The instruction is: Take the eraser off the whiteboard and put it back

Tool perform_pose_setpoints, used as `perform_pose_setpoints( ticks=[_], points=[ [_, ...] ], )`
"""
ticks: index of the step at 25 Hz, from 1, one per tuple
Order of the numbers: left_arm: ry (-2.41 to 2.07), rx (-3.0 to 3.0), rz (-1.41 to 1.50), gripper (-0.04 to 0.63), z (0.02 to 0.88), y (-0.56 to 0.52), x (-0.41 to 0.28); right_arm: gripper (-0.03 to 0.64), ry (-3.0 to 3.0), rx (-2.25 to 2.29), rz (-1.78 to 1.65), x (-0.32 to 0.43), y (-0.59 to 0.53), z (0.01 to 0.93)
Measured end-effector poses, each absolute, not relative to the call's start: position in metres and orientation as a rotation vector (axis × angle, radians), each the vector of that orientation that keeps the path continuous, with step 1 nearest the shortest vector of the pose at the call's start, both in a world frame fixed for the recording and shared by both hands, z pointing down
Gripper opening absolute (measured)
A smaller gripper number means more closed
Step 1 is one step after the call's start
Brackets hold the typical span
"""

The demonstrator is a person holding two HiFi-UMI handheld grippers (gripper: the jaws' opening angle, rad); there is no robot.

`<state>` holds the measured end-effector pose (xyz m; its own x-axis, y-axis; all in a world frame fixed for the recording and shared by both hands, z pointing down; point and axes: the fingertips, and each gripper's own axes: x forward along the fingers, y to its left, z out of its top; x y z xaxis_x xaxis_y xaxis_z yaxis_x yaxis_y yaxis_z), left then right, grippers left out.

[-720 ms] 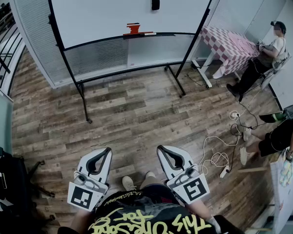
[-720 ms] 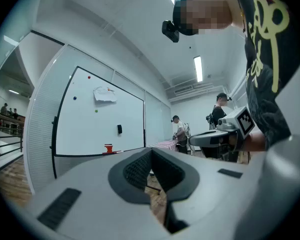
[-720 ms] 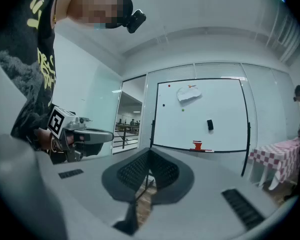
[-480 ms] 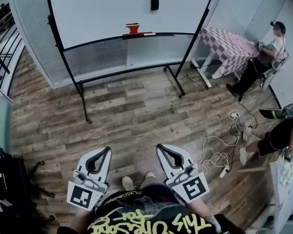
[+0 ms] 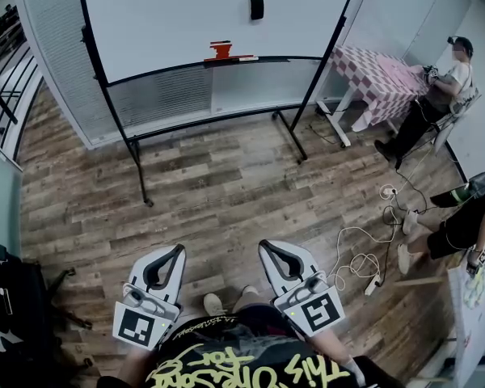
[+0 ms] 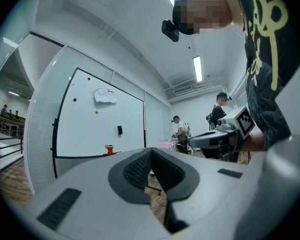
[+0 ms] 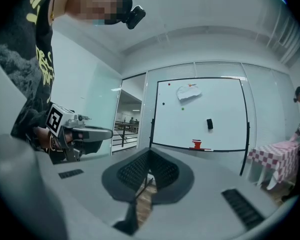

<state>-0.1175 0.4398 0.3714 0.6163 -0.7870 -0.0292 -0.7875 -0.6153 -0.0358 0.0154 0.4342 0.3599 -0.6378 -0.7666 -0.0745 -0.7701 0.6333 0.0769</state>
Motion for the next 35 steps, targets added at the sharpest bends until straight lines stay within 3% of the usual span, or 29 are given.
perform_pose_setpoints(
  ticks=[18, 35],
  points=[
    [1.344, -2.8, 0.011, 0.006, 0.376, 0.444, -0.116, 0.009, 2.762, -1.431, 0.057, 0.032, 0.437, 0.368],
    [1.335, -2.783, 0.007, 0.006, 0.369, 0.373, -0.099, 0.009, 2.756, -1.414, 0.015, 0.048, 0.364, 0.376]
  ],
)
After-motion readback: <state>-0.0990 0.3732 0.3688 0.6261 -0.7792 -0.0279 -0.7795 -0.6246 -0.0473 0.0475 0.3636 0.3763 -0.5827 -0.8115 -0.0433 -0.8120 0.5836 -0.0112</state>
